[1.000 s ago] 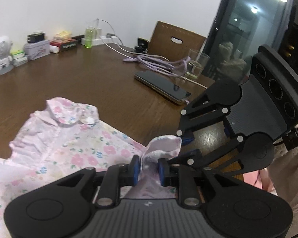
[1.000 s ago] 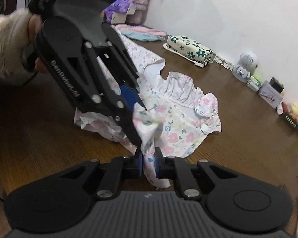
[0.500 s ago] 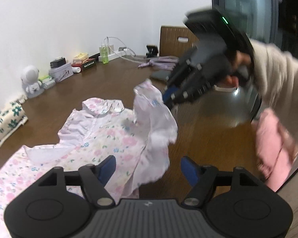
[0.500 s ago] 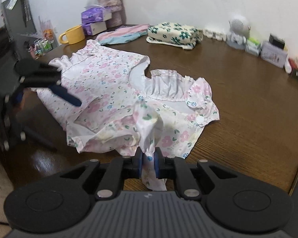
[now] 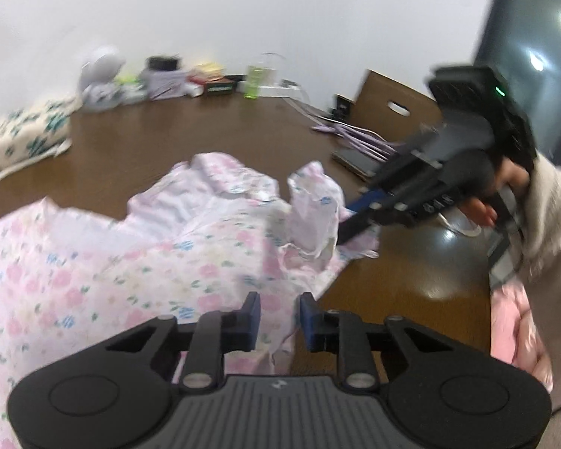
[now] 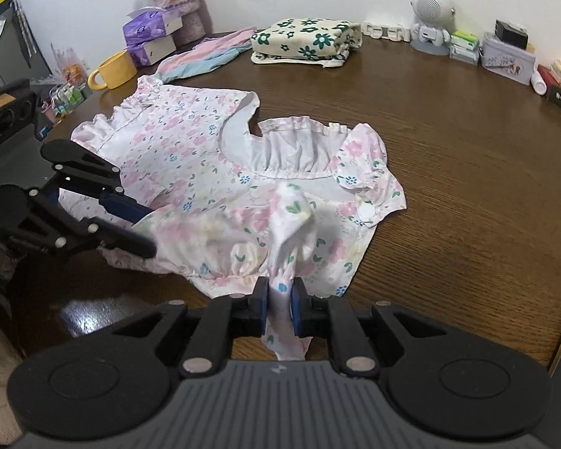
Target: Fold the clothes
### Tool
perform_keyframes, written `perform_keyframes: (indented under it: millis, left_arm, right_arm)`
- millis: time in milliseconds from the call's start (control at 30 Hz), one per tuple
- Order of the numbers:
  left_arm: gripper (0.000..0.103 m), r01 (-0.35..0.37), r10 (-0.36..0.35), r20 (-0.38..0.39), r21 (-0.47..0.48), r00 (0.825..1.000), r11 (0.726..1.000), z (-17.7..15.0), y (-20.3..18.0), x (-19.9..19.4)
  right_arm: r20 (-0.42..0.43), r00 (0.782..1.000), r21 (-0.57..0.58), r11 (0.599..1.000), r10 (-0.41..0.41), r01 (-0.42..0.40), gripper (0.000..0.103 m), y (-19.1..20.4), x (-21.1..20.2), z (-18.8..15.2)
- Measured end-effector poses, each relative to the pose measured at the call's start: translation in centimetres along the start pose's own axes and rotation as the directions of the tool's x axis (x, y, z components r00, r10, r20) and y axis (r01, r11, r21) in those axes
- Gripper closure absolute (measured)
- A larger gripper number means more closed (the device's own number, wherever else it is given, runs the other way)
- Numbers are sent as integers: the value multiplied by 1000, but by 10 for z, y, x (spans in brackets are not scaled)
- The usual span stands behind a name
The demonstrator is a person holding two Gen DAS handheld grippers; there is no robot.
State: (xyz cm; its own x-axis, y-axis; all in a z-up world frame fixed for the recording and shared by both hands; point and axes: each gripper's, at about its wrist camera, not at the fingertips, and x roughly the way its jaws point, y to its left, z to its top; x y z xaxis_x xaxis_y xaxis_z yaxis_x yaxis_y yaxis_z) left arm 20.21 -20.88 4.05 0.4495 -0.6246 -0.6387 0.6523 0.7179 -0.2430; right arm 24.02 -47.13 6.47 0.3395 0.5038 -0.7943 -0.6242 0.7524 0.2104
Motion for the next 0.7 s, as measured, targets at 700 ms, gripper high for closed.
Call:
perform_keyframes:
  millis: [700]
  left_arm:
    - [84, -148, 148, 9, 150, 989, 978, -17, -10, 14]
  right_arm:
    - [95, 993, 179, 982, -73, 55, 89, -24, 14, -19]
